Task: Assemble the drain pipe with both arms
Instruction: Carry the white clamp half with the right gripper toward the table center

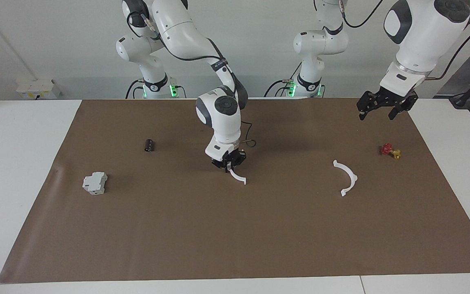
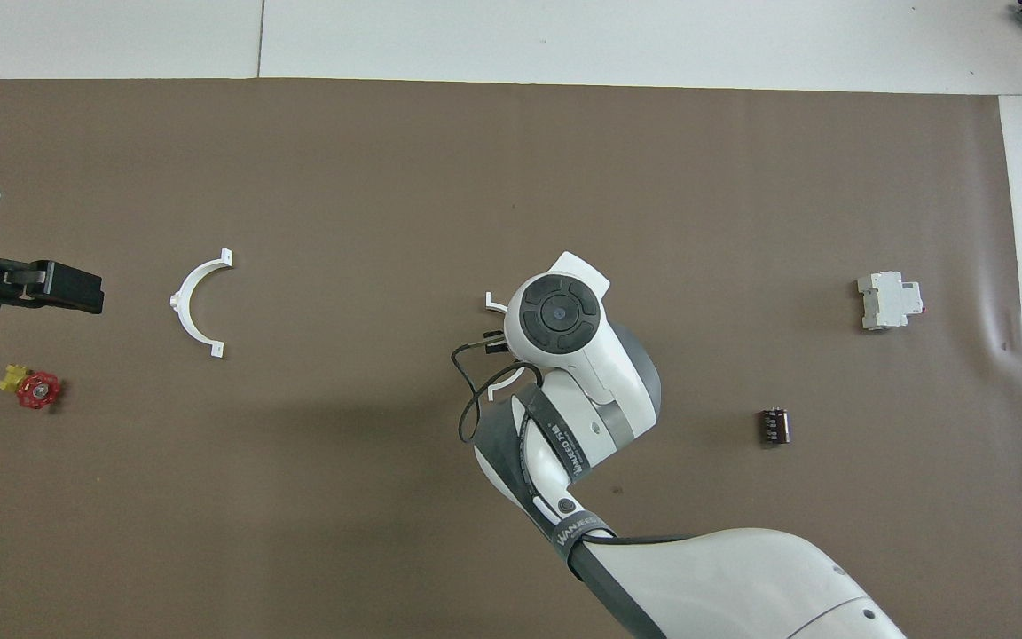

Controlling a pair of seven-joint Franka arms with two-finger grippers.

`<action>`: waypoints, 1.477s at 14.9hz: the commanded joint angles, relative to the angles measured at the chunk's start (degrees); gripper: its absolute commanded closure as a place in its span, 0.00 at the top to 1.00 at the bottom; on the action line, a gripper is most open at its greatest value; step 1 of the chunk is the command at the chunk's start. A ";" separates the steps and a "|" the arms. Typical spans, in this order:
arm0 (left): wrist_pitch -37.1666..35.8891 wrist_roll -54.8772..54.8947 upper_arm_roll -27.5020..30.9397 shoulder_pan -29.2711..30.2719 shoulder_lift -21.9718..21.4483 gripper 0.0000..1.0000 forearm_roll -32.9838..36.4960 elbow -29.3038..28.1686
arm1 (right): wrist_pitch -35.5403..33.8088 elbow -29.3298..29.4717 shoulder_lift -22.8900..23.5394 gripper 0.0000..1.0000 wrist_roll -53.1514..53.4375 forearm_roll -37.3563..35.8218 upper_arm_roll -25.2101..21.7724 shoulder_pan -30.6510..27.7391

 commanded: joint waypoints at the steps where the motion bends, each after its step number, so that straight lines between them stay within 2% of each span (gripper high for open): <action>1: 1.46 -0.02 0.43 -0.44 -1.74 1.00 -0.62 -2.03 | 1.84 -0.83 -0.04 0.00 4.05 -1.42 -0.04 0.13; 4: 1.46 -0.02 0.43 -0.44 -1.66 1.00 -0.62 -2.03 | 1.93 -1.00 0.04 0.00 3.96 -1.42 -0.05 0.13; 7: 1.46 -0.02 0.43 -0.44 -1.66 1.00 -0.62 -2.03 | 4.83 -2.58 -0.13 0.00 2.48 -2.73 0.04 0.13; 18: 1.55 -0.02 0.43 -0.44 -1.66 1.00 -0.70 -2.03 | 4.75 -2.59 -0.13 0.00 0.80 -3.45 0.04 0.39; 19: 1.55 -0.02 0.43 -0.44 -1.66 1.00 -0.71 -2.03 | 4.75 -2.59 -0.13 0.29 0.80 -3.45 0.04 0.48; 20: 1.55 -0.02 0.43 -0.44 -1.66 1.00 -0.71 -2.03 | 4.75 -2.67 -0.22 0.99 0.89 -3.45 0.04 0.57; 22: 1.55 -0.02 0.43 -0.44 -1.74 1.00 -0.62 -2.03 | 3.87 -2.24 -0.31 1.00 1.15 -3.36 0.04 2.14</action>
